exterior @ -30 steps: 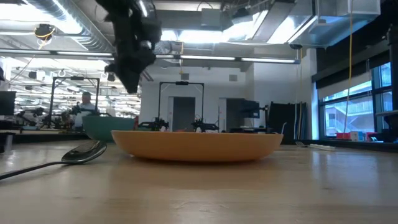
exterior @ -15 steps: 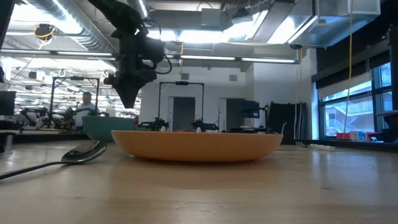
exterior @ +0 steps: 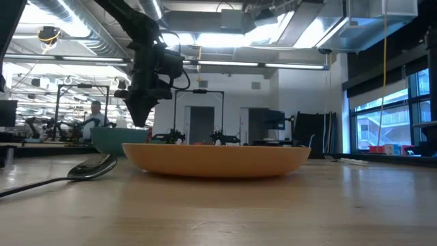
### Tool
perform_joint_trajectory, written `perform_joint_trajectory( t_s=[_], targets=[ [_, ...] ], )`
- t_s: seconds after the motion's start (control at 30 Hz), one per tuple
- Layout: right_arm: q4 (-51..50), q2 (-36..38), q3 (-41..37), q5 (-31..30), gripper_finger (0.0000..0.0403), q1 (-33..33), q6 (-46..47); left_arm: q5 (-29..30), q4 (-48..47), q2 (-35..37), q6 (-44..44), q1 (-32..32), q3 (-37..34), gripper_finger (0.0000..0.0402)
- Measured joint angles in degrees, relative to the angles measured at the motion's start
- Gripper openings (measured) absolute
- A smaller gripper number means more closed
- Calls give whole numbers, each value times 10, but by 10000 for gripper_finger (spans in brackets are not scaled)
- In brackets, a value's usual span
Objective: Set table place
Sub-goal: Put the blue bowl on the orange plate
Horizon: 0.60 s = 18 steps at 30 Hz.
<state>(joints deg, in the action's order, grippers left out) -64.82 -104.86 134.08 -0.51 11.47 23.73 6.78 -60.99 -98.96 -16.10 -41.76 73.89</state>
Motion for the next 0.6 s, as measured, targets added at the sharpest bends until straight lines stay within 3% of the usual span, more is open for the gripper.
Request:
perform_joint_trajectory(
  t_s=[0.4,0.6],
  targets=[
    [0,0,0,0,71,11,2,-14,1,0,-13,1,0,69],
    [0,0,0,0,71,20,2,-13,8,0,-13,-1,-33,69]
  ],
)
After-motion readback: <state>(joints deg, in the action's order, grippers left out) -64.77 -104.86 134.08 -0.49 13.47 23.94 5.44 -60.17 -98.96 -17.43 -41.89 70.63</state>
